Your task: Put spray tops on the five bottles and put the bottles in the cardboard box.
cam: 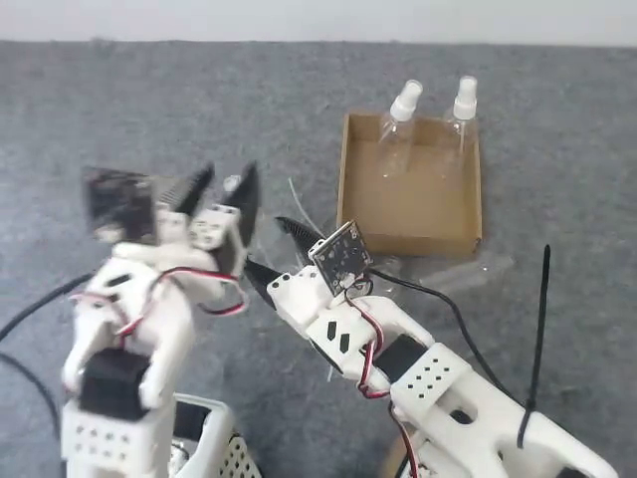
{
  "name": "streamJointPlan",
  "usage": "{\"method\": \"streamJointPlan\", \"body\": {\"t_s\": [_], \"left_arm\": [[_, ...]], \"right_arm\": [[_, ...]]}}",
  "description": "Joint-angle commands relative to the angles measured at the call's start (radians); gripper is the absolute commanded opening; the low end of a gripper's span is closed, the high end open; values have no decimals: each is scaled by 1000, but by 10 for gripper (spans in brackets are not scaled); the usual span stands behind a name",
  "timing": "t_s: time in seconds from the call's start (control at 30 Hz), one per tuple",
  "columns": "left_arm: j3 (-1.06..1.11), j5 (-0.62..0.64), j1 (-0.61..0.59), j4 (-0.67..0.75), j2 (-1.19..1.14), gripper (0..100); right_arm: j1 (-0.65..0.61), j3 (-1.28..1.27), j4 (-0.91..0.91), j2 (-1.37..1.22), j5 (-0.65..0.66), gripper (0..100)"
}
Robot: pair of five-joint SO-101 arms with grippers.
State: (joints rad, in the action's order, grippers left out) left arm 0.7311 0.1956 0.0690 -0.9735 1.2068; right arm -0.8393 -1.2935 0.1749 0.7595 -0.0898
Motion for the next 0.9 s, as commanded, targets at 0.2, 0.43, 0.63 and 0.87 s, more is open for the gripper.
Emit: {"method": "streamJointPlan", "body": {"t_s": [0.2, 0.43, 0.63, 0.87], "left_arm": [[15, -52, -57, -5, -5, 126], [130, -97, -55, -8, 5, 126], [31, -114, -55, -69, 6, 126], [-68, -112, -126, -123, 6, 131]], "right_arm": [[21, 12, 24, -1, -11, 6], [21, 12, 25, -1, -11, 6], [22, 12, 25, -1, -11, 6], [45, 17, 16, 8, -11, 6]]}}
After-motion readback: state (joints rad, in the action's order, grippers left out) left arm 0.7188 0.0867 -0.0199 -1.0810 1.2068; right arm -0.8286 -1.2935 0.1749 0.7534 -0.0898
